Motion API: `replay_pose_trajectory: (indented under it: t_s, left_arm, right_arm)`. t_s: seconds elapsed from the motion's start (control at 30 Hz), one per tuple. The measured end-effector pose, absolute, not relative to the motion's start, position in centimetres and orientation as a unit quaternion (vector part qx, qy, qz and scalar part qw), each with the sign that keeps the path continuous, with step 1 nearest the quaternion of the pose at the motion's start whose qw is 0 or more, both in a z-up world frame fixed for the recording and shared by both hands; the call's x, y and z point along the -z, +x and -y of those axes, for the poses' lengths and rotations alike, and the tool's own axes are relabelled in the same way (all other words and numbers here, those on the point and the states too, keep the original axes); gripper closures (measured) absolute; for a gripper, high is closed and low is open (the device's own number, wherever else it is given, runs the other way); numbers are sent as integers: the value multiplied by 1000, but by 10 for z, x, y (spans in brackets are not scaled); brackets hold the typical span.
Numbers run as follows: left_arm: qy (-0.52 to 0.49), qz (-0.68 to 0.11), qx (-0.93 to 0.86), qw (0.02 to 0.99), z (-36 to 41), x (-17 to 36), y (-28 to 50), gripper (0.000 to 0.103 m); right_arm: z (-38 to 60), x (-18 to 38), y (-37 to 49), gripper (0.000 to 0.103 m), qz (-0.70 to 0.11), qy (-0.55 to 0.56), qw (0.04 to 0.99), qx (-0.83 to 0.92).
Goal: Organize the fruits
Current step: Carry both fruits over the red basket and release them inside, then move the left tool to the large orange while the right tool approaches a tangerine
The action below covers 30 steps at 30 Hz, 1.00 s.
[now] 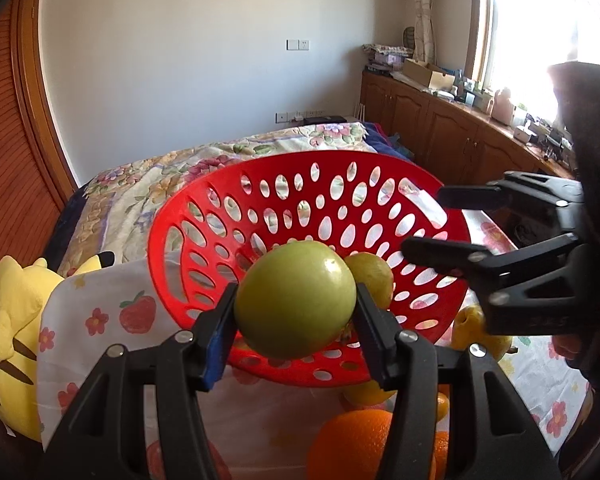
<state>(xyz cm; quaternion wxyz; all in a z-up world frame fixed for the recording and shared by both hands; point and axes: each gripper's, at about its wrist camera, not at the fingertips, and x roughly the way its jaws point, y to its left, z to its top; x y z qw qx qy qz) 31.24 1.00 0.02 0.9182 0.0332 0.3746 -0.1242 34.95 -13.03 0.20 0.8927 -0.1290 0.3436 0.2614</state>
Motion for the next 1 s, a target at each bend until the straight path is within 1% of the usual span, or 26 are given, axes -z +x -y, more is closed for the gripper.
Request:
replay_pose_trajectory:
  t_s: [0.2, 0.43, 0.7, 1.0]
  left_arm:
    - [29, -380, 121, 917, -8, -2, 313, 48]
    - [29, -361, 117, 925, -7, -18, 298, 48]
    - [24, -332, 124, 935, -13, -37, 242, 46]
    - [29, -310, 117, 943, -26, -33, 179, 41]
  right_arm:
    - [146, -9, 334, 34, -335, -107, 899, -259]
    - [159, -13, 311, 34, -327, -96, 905, -256]
    - [171, -13, 266, 34, -319, -75, 909, -259]
    - [177, 7, 218, 34, -317, -53, 916, -241]
